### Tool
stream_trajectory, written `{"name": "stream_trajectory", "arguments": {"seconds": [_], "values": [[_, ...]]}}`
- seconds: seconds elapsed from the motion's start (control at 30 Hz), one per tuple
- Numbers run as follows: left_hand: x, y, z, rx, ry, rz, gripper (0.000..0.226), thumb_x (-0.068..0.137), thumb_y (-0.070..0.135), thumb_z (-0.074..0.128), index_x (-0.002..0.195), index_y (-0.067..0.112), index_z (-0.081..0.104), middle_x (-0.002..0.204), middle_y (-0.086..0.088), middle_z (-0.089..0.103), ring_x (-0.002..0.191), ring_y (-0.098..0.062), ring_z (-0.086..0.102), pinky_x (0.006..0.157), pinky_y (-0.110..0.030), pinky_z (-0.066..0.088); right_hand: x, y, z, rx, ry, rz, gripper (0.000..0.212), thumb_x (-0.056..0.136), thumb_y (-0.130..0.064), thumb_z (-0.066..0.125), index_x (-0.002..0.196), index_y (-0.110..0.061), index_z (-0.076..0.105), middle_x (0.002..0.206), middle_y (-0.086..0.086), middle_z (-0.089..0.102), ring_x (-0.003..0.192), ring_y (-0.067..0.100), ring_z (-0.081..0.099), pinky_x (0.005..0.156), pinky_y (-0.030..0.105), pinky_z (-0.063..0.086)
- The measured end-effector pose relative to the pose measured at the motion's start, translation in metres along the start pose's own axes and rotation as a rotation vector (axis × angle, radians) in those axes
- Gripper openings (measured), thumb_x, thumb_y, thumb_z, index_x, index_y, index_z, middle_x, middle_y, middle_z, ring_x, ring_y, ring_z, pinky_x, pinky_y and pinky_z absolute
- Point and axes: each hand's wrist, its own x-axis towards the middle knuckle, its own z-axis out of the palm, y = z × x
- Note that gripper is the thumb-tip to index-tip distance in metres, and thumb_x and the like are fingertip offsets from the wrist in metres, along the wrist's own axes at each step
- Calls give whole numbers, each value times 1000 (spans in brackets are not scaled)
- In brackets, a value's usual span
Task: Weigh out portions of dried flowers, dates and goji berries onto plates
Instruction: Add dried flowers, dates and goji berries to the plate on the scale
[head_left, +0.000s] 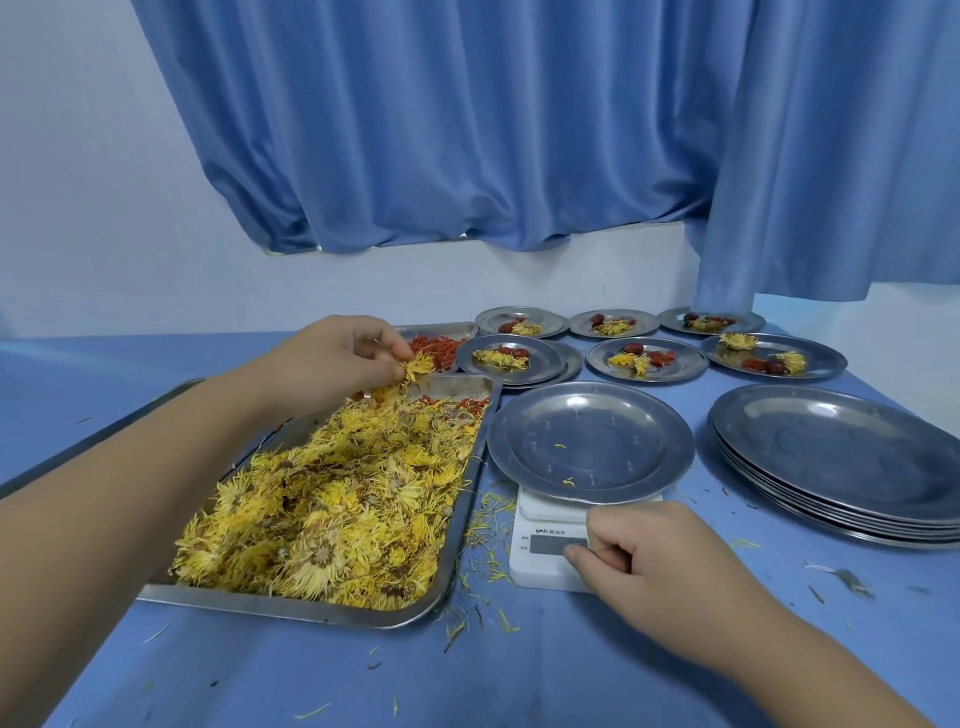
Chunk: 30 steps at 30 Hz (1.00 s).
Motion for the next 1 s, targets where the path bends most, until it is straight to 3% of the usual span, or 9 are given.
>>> {"name": "stream_trajectory", "arguments": {"seconds": [0.27,0.43,0.6,0.7,0.83,1.0], "values": [[8,-1,22,-125,-42,-11,9,88,28,69,94,34,69,78,15,69,65,3,63,60,-16,47,0,1,-3,-7,8,-10,46,84,-35,59,57,-18,26,59,-8,44,56,16,34,49,24,22],[20,17,39,-205,-42,20,11,90,18,67,97,27,68,69,18,67,60,4,62,56,-10,47,2,4,-5,-7,30,1,45,85,-34,58,57,-19,26,59,-9,44,56,16,34,49,25,23],[40,39,74,-304,-54,40,15,89,13,66,101,23,67,65,14,65,54,-2,56,56,-15,49,3,9,-9,10,50,37,44,84,-36,58,57,-18,28,56,-2,41,57,17,36,51,29,27],[51,51,101,-304,-88,59,15,89,12,64,102,21,67,73,8,67,57,-1,60,58,-15,49,4,13,-9,12,59,49,43,84,-36,58,57,-20,28,54,-1,39,58,18,37,52,31,30],[61,62,127,-216,-237,65,16,93,18,61,107,23,66,94,4,74,81,-6,71,74,-25,58,5,16,-8,-15,52,25,40,84,-39,54,59,-22,29,54,-1,39,61,20,39,52,32,32],[67,65,130,-83,-257,105,15,93,25,61,105,30,68,94,12,73,84,6,67,68,-12,46,5,17,-6,-28,63,-5,38,83,-42,51,60,-21,30,52,0,37,59,20,38,50,31,29]]}}
